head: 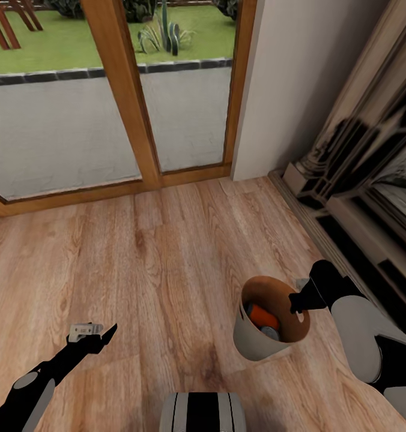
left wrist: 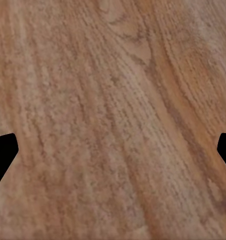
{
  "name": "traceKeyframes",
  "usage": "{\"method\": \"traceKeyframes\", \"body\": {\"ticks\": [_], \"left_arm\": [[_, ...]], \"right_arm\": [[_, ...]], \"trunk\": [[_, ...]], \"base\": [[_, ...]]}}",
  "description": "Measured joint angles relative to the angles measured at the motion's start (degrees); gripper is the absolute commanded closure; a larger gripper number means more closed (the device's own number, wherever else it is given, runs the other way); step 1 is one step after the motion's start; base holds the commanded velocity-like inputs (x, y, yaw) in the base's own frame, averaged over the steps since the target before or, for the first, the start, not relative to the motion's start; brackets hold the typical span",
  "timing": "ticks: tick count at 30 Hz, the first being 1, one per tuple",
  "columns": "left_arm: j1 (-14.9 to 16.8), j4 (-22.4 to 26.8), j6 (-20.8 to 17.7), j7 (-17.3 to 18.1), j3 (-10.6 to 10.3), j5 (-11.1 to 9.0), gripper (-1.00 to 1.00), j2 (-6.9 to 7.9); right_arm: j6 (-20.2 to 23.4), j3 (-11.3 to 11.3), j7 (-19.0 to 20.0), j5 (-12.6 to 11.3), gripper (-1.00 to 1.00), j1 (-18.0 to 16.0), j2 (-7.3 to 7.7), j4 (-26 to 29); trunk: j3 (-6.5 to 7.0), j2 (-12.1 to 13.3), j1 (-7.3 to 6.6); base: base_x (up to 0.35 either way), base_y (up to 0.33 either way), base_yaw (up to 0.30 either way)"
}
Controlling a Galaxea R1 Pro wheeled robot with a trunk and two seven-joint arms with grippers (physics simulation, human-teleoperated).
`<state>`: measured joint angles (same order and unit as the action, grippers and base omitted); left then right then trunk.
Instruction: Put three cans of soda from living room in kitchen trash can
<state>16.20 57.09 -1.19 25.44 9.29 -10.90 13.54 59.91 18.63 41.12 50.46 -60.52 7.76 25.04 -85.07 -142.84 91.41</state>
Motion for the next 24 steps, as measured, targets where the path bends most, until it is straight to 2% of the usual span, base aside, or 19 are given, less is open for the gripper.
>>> {"method": "traceKeyframes", "body": {"ticks": [3, 8, 18, 19, 20, 21, 23, 24], "left_arm": [[0.00, -0.51, 0.01, 0.00, 0.00, -0.02, -1.00, 0.00], [0.01, -0.90, 0.06, 0.00, -0.01, -0.04, -1.00, 0.00], [0.01, -0.97, 0.00, 0.00, -0.01, -0.05, -1.00, 0.00], [0.01, -0.97, 0.01, 0.00, -0.01, -0.05, -1.00, 0.00], [0.02, -0.99, 0.01, 0.00, -0.02, -0.04, -1.00, 0.00], [0.02, -1.00, 0.00, 0.00, -0.02, -0.04, -1.00, 0.00], [0.04, -1.05, 0.01, 0.00, -0.04, -0.04, -1.00, -0.01], [0.04, -1.06, 0.01, 0.00, -0.04, -0.04, -1.00, -0.01]], "right_arm": [[0.00, -0.01, -0.04, -0.02, 1.00, 0.00, 0.00, -0.01], [-0.06, 0.00, 4.13, -0.63, 1.00, -0.20, 2.25, 0.22], [-0.03, 0.04, 4.14, -0.54, 1.00, -0.20, 2.20, 0.27], [-0.04, 0.07, 4.13, -0.45, -1.00, -0.22, 2.17, 0.27], [-1.03, -0.12, -0.59, 4.13, -1.00, 0.04, 0.08, 0.51], [-0.96, -0.04, -0.64, 4.17, -1.00, 0.05, -0.88, 0.81], [-0.04, 0.28, -0.47, 1.07, -1.00, 0.08, -1.04, 0.34], [-0.01, 0.31, -0.48, 0.97, -1.00, 0.08, -1.04, 0.35]], "trunk": [[0.00, 0.00, 0.00], [-1.07, -0.45, 0.33], [-1.07, -0.45, 0.33], [-1.07, -0.45, 0.33], [-1.09, -0.44, 0.36], [-1.09, -0.44, 0.36], [-1.09, -0.44, 0.37], [-1.09, -0.44, 0.37]], "base": [[0.000, 0.000, 0.000], [0.000, 0.000, 0.000], [0.000, 0.000, 0.000], [0.000, 0.000, 0.000], [0.000, 0.000, 0.000], [0.000, 0.000, 0.000], [0.000, 0.000, 0.000], [0.000, 0.000, 0.000]]}}
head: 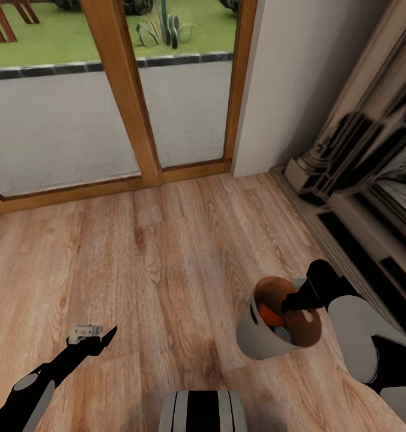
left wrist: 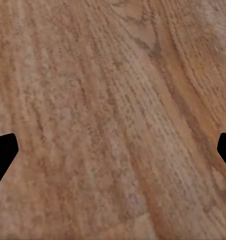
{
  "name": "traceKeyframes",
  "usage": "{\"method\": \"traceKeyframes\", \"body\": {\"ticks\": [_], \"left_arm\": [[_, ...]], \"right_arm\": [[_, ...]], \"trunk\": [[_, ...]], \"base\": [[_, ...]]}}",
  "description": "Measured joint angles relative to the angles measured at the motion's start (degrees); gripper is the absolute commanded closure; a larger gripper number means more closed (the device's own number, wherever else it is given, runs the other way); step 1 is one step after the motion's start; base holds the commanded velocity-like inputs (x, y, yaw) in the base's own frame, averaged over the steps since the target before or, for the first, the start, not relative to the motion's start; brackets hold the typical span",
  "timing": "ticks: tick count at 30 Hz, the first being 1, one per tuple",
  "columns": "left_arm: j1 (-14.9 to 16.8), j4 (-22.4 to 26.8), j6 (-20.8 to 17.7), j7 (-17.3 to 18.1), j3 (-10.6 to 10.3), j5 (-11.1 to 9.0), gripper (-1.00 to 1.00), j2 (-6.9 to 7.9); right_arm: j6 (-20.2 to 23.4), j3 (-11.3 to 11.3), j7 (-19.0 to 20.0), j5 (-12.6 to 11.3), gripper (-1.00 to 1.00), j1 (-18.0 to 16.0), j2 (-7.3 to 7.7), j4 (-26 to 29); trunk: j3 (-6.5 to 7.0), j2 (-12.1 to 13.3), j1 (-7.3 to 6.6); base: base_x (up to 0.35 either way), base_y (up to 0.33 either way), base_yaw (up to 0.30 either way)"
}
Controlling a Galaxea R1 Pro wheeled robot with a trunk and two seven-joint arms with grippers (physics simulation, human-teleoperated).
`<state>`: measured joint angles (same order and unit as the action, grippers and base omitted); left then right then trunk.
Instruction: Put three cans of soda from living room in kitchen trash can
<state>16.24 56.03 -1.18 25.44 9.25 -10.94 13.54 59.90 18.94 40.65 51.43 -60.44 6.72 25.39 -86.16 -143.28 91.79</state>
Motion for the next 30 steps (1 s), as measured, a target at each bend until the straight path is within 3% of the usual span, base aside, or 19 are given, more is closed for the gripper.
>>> {"method": "traceKeyframes", "body": {"ticks": [30], "left_arm": [[0.00, -0.02, 0.07, 0.00, 0.00, -0.03, -1.00, -0.01]], "right_arm": [[-0.09, -0.05, 0.00, 0.12, -1.00, 0.05, 0.01, 0.05]], "trunk": [[0.01, 0.00, -0.01]], "base": [[0.000, 0.000, 0.000]]}}
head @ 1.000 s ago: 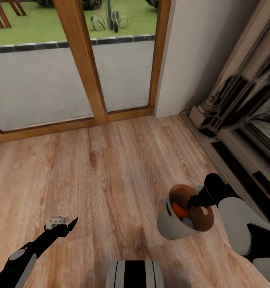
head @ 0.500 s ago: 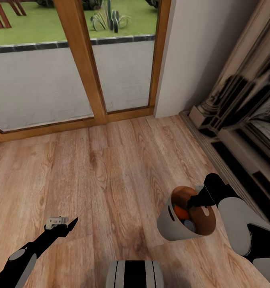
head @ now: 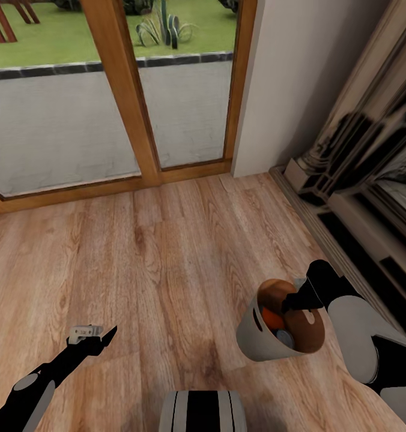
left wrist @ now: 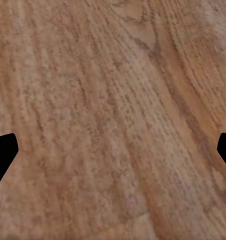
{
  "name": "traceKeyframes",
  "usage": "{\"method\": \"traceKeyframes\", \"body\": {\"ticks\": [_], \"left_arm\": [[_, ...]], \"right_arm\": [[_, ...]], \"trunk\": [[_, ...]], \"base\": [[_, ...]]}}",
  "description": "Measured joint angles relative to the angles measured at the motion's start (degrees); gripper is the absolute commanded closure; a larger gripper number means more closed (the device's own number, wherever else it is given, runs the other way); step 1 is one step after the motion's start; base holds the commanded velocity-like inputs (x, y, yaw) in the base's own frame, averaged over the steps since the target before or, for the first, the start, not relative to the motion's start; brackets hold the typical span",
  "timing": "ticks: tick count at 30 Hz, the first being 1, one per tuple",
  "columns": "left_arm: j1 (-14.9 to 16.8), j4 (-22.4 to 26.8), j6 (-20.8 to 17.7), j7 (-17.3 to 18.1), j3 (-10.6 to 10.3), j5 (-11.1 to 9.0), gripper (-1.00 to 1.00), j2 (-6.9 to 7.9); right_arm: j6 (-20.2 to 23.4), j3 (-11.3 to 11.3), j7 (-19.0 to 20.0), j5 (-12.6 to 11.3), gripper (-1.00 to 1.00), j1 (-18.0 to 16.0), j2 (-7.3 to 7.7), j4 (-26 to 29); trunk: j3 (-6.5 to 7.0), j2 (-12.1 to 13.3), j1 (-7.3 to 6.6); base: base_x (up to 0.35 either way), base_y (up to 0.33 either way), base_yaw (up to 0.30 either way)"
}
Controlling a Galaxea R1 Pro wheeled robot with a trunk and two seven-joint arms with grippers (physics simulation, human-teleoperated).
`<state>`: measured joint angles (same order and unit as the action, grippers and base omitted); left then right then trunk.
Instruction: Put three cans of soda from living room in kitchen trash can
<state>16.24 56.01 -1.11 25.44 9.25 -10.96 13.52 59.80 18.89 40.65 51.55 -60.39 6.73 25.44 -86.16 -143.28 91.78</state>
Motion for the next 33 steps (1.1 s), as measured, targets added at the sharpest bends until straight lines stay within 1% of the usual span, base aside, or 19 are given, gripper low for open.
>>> {"method": "traceKeyframes", "body": {"ticks": [3, 7, 9, 10, 11, 12, 13, 21, 33], "left_arm": [[0.00, 0.00, 0.00, 0.00, 0.00, 0.01, -1.00, -0.02], [0.00, 0.00, 0.06, 0.00, 0.00, 0.01, -1.00, -0.02], [0.00, 0.00, 0.07, 0.00, -0.02, 0.01, -1.00, -0.01], [0.00, 0.01, 0.07, 0.00, -0.03, 0.01, -1.00, 0.00], [0.00, 0.00, 0.07, 0.00, -0.05, 0.01, -1.00, 0.00], [0.01, -0.02, 0.08, 0.00, -0.07, 0.01, -1.00, 0.00], [0.00, -0.01, 0.08, 0.00, -0.07, 0.01, -1.00, 0.00], [0.00, -1.18, 0.08, 0.00, -0.17, 0.01, -1.00, 0.01], [0.00, -1.57, 0.08, 0.00, -0.18, 0.01, -1.00, 0.01]], "right_arm": [[0.00, 0.00, 0.00, 0.00, -1.00, 0.00, 0.00, 0.00], [0.10, 0.00, 0.00, -0.13, -1.00, 0.03, -0.01, -0.02], [0.10, 0.00, 0.00, -0.13, -1.00, 0.03, -0.01, -0.02], [0.20, 0.08, 0.23, -0.65, -1.00, 0.05, -0.03, -0.08], [0.08, 0.00, 0.01, -0.13, -1.00, 0.03, -0.01, -0.02], [0.10, 0.07, 0.14, -0.90, -1.00, 0.06, -0.03, -0.05], [0.10, 0.01, 0.02, -0.27, -1.00, 0.04, -0.01, -0.02], [0.10, 0.00, 0.03, -0.23, -1.00, 0.04, -0.01, -0.03], [0.10, 0.02, 0.03, -0.15, -1.00, 0.12, -0.01, 0.05]], "trunk": [[0.00, 0.00, 0.00], [0.87, 0.05, -0.10], [1.23, 0.84, -0.53], [1.41, 1.24, -0.76], [1.59, 1.65, -0.97], [1.77, 2.05, -1.19], [1.95, 2.45, -1.41], [3.39, 5.66, -3.17], [5.54, 10.47, -5.80]], "base": [[0.000, 0.000, 0.000], [0.000, 0.000, 0.000], [0.000, 0.000, 0.000], [0.000, 0.000, 0.000], [0.000, 0.000, 0.000], [0.000, 0.000, 0.000], [0.000, 0.000, 0.000], [0.000, 0.000, 0.000], [0.000, 0.000, 0.000]]}}
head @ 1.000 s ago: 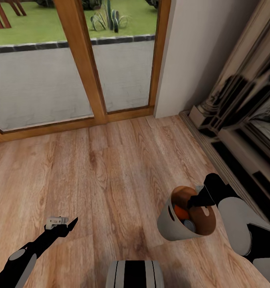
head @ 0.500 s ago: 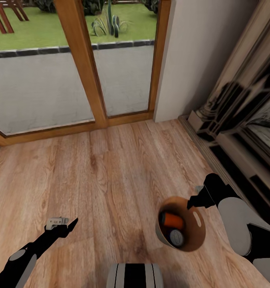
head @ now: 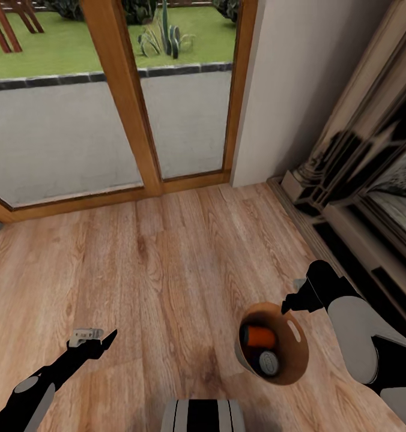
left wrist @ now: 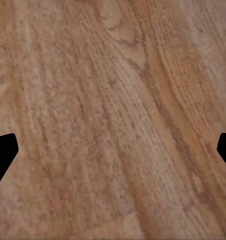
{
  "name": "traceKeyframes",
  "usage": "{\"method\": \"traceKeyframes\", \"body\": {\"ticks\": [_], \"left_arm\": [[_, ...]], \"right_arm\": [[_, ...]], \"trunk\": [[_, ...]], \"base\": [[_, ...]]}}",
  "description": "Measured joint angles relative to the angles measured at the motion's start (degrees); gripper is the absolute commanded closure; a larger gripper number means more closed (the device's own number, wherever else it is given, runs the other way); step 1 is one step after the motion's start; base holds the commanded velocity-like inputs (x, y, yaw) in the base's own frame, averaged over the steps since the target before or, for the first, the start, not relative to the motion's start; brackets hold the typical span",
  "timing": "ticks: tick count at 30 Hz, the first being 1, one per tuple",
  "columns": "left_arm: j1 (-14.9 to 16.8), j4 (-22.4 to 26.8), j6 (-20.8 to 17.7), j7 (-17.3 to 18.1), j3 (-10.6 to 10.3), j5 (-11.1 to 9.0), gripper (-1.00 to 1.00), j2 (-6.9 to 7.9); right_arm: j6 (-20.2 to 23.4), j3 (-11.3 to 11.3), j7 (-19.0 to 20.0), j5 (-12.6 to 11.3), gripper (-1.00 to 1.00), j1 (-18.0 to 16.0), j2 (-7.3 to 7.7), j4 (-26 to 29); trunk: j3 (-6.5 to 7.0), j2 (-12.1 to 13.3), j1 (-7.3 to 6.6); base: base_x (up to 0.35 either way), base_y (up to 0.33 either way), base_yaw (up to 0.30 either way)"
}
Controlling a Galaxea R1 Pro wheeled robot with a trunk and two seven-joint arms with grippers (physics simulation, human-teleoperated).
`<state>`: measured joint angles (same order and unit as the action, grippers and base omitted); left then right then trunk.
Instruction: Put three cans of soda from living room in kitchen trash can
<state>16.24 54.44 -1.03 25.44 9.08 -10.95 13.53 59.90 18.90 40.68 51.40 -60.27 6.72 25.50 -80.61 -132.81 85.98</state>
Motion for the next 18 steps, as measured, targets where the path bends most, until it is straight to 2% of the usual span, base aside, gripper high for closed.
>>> {"method": "traceKeyframes", "body": {"ticks": [18], "left_arm": [[0.00, -0.01, 0.00, 0.00, 0.00, 0.00, -1.00, 0.01]], "right_arm": [[0.00, -0.02, -0.05, 0.45, -1.00, 0.00, 0.00, 0.26]], "trunk": [[3.23, 7.22, -3.95]], "base": [[0.000, 0.000, 0.000]]}}
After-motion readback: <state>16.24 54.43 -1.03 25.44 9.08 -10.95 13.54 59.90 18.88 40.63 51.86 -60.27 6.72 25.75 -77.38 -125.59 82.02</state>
